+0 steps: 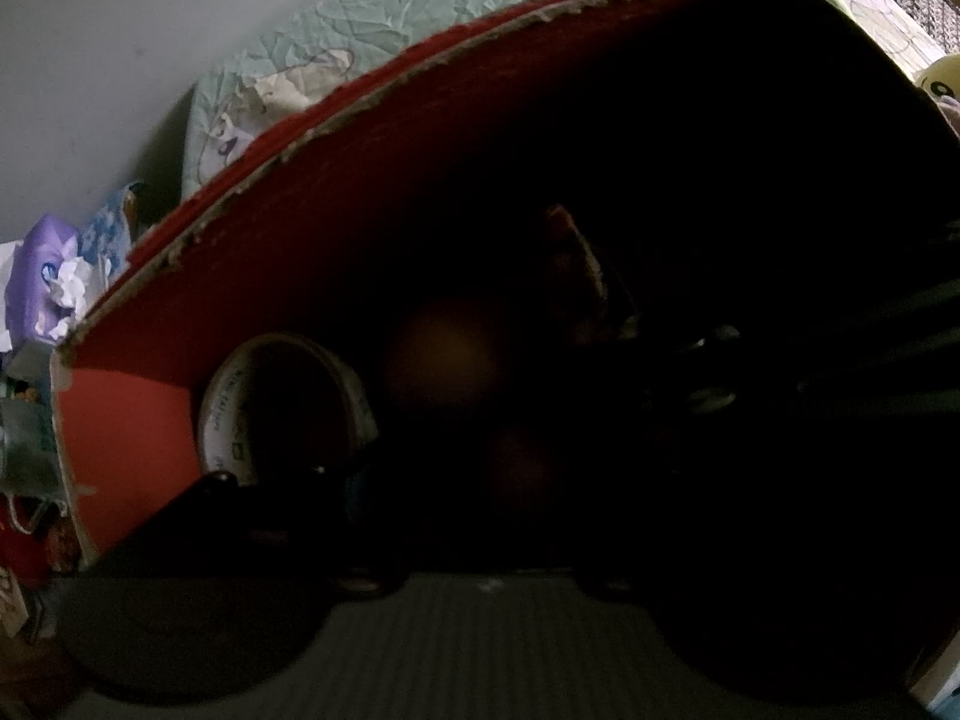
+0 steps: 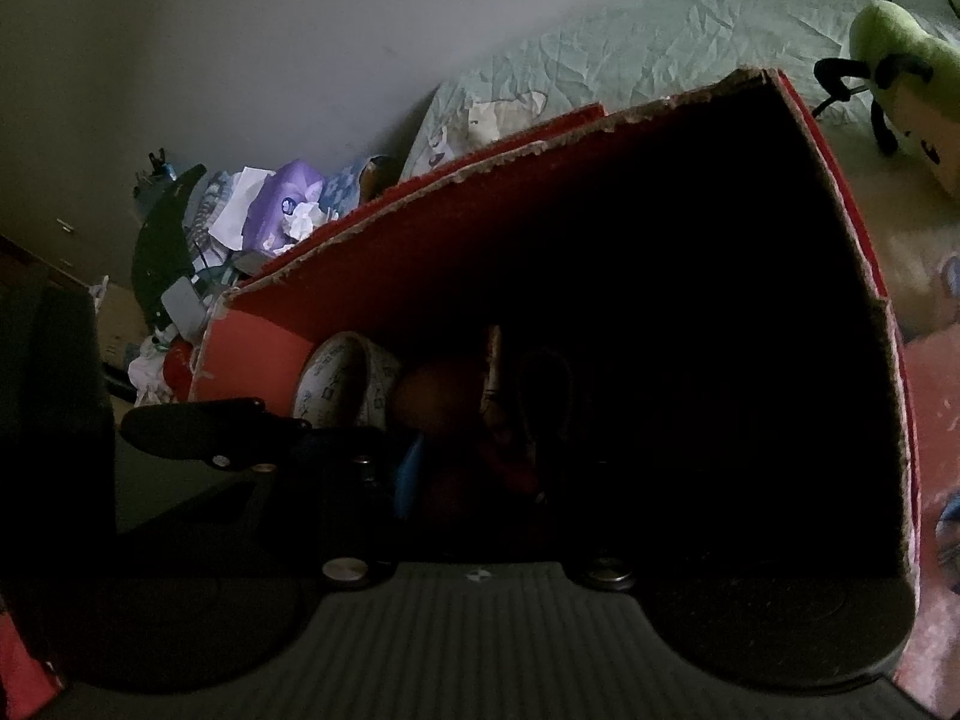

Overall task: Organize objects
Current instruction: 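Hold the slippers down inside the red box with the right gripper, then open the right gripper and withdraw it from the red box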

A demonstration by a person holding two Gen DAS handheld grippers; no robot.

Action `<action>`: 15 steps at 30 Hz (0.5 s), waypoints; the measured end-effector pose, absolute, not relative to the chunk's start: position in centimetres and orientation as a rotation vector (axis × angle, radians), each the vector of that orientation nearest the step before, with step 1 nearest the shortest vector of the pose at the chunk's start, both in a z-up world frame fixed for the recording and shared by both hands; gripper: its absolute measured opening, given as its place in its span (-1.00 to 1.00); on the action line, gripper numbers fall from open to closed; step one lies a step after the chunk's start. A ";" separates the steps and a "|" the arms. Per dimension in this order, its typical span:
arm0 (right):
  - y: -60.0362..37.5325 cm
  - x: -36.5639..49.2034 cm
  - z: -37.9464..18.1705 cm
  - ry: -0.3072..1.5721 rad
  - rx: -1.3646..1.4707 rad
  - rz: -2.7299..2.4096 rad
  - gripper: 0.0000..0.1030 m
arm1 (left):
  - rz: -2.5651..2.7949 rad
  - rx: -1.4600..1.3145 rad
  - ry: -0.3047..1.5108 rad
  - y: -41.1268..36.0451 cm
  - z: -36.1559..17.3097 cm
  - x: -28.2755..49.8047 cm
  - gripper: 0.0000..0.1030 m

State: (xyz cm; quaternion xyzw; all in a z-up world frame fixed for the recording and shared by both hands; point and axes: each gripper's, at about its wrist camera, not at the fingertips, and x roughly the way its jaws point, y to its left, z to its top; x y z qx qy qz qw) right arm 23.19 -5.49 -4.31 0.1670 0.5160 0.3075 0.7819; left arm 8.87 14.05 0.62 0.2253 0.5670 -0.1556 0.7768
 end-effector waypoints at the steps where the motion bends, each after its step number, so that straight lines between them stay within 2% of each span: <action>1: -5.5 23.1 -4.3 1.110 0.358 0.661 -0.12 | -0.337 0.488 1.227 14.3 0.7 8.4 0.47; 15: -6.4 21.3 -2.1 0.961 0.314 0.589 -0.13 | -0.343 0.468 1.225 18.8 1.7 0.8 0.47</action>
